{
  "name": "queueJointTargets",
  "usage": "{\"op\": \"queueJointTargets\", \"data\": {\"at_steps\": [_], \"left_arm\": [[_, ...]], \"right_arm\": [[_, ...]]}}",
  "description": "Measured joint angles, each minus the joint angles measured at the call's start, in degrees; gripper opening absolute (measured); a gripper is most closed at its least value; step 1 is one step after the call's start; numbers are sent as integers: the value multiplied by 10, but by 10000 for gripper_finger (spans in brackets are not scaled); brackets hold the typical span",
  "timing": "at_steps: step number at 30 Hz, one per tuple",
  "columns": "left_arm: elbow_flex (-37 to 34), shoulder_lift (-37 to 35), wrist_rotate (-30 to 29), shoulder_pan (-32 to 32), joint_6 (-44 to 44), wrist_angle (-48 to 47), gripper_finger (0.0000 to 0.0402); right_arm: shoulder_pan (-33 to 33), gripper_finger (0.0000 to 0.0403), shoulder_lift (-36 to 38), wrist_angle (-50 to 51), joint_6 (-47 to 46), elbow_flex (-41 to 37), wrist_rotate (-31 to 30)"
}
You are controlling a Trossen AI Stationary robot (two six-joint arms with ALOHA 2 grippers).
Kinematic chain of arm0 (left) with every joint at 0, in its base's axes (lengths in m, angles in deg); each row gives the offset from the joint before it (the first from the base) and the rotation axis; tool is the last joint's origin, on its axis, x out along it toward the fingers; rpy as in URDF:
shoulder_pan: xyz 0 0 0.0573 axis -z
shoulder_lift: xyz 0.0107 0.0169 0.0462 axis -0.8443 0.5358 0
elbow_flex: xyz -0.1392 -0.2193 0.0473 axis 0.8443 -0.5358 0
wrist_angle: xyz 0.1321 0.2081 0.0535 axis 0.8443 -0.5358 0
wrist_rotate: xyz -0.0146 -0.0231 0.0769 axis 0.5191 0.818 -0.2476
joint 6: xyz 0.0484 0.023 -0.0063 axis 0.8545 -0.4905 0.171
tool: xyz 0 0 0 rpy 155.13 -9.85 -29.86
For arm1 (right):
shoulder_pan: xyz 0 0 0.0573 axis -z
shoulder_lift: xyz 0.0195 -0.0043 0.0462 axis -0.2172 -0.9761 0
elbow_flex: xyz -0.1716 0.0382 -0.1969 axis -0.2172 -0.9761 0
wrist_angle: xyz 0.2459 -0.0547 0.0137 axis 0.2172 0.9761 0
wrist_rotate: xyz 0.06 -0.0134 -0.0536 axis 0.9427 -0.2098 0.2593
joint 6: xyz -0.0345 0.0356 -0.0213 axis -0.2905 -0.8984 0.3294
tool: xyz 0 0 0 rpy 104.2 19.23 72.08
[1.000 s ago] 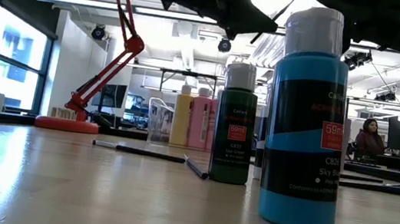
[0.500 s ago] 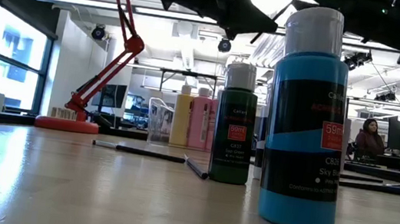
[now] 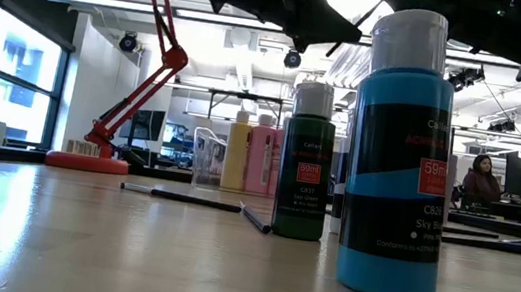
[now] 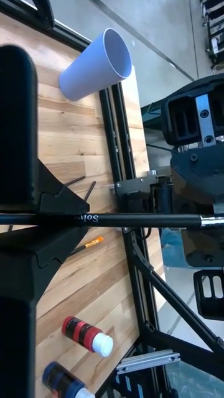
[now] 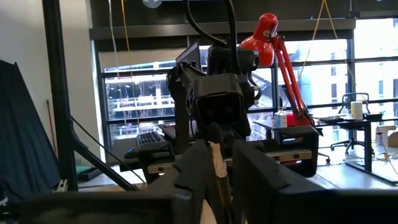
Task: Pick & Place Paint Supplies
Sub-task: Put the black paint brush into the violet cup
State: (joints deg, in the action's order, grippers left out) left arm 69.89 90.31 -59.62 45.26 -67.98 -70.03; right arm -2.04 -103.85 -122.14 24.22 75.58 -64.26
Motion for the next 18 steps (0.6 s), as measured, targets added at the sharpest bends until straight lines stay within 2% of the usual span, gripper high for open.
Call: {"op": "queueJointTargets", "data": {"at_steps": [5, 18], "left_arm": [[0, 0, 0, 0, -5, -1, 12], [0, 0, 0, 0, -4, 0, 22]], "right_arm": [[0, 15, 0, 0, 6, 0, 0], [0, 6, 0, 1, 0, 0, -12]]}}
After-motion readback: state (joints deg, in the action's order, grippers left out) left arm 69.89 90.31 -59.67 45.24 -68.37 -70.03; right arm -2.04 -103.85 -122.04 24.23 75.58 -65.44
